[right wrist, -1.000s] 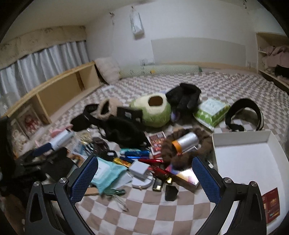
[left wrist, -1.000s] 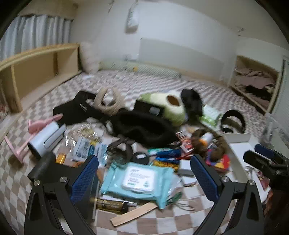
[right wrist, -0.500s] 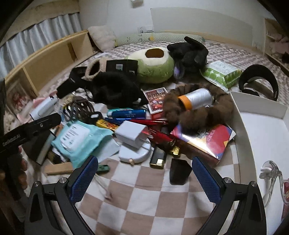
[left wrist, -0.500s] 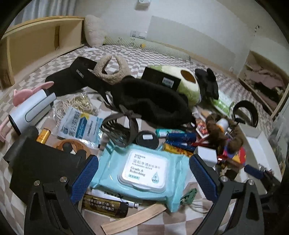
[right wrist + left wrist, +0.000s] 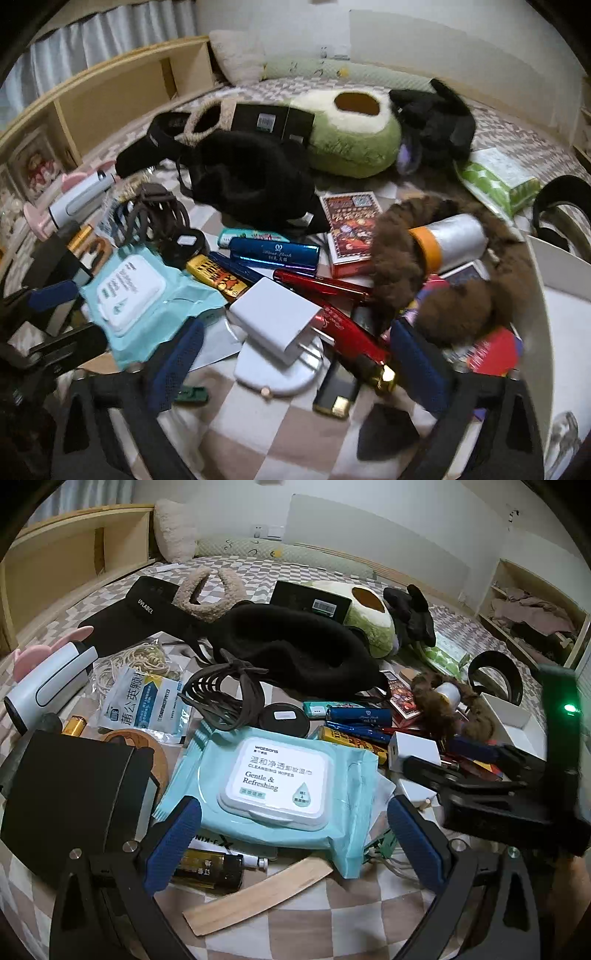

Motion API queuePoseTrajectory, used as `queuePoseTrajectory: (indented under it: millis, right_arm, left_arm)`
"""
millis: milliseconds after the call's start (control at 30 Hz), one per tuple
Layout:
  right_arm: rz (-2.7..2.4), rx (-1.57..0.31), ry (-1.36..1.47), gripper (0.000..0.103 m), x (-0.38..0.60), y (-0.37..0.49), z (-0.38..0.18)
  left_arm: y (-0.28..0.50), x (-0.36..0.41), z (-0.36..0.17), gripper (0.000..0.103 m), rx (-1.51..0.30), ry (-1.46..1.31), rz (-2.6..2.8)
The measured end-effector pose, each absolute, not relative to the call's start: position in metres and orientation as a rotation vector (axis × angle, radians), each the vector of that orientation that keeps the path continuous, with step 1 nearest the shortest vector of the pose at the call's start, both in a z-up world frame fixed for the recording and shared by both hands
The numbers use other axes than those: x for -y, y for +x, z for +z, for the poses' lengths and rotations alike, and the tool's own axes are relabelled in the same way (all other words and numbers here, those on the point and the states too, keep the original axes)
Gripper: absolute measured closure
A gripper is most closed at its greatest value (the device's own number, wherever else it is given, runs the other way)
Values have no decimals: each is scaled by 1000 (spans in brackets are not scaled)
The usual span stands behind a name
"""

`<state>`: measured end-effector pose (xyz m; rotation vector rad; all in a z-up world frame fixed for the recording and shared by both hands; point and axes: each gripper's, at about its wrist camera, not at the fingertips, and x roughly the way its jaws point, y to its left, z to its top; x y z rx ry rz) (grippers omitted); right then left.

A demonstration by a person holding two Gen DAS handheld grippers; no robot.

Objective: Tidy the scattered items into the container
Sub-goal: 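Lower the right gripper onto the white charger and grasp it, then hold the white charger in the right gripper while the left gripper grasps the green cord clip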

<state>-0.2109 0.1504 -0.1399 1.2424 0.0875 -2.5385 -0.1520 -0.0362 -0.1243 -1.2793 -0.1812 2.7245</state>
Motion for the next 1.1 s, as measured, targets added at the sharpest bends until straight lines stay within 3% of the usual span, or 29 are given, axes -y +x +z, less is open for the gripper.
queuePoseTrajectory:
  millis: [200,300,333,567,633,867,933,1100]
  right_arm:
    - [-2517,-145,1245,22,-143,-219,-148]
    - [-2500,-166,1222,43,-140,-220,-148]
    - [-2495,-170,1214,46,-140,-219,-148]
    - [-2486,-59,1210,46,-148,-215,-141]
    - [-2491,1,1209,46,-156,-214,-137]
    - [-2493,224,1203,46,-186,-209,-128]
    - [-2495,276,1196,46,-194,-206,-125]
    - [-2502,400,1161,46,-214,-200,-116]
  left_arm:
    - [-151,32,-126,2,189,-1275,2695]
    - [-148,25,-126,2,176,-1260,2670]
    - [-146,22,-125,2,168,-1250,2657]
    - [-127,-3,-125,4,97,-1182,2556]
    - [-123,-10,-126,13,73,-1169,2526]
    - [-122,-30,-132,22,11,-1160,2462]
    - [-126,-32,-137,35,0,-1187,2453]
    - [-132,-37,-146,37,-27,-1223,2453]
